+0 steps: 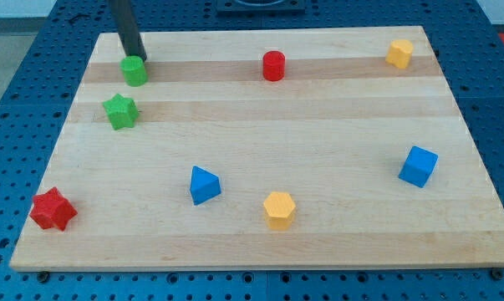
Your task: Move the green star closer to the yellow hexagon
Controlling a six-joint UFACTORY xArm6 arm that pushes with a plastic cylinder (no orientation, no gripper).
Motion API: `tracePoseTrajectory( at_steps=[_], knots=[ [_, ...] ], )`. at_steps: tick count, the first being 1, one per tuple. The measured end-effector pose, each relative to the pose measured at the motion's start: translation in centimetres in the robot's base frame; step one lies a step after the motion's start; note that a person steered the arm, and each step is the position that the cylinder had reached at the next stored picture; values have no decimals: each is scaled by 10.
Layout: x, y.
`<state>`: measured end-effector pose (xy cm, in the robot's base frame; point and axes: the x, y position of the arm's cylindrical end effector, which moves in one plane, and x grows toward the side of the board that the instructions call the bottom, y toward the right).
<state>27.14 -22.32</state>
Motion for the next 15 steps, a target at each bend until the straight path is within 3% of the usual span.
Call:
tracePoseTrajectory(
  at_steps=[2, 4, 5, 7, 8, 9, 13, 15],
  knots=[
    [66, -3],
    [96, -44],
    [131, -35],
    [102, -5],
    [114, 19],
    [154, 47],
    [181, 163],
    [197, 178]
  ],
)
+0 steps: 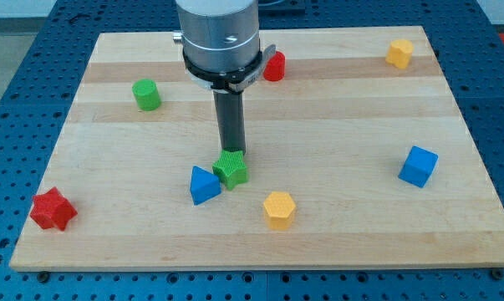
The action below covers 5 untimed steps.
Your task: Move the green star closer to the yellow hexagon
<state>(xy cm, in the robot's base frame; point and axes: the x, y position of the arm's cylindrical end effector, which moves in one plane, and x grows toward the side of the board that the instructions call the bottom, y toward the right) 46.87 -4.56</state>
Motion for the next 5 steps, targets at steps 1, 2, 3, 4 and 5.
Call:
tracePoseTrajectory(
  at_steps=[1, 2, 3, 4, 5],
  knots=[
    [-5, -20],
    [14, -23],
    [32, -23],
    [39, -16],
    [47, -1]
  ],
)
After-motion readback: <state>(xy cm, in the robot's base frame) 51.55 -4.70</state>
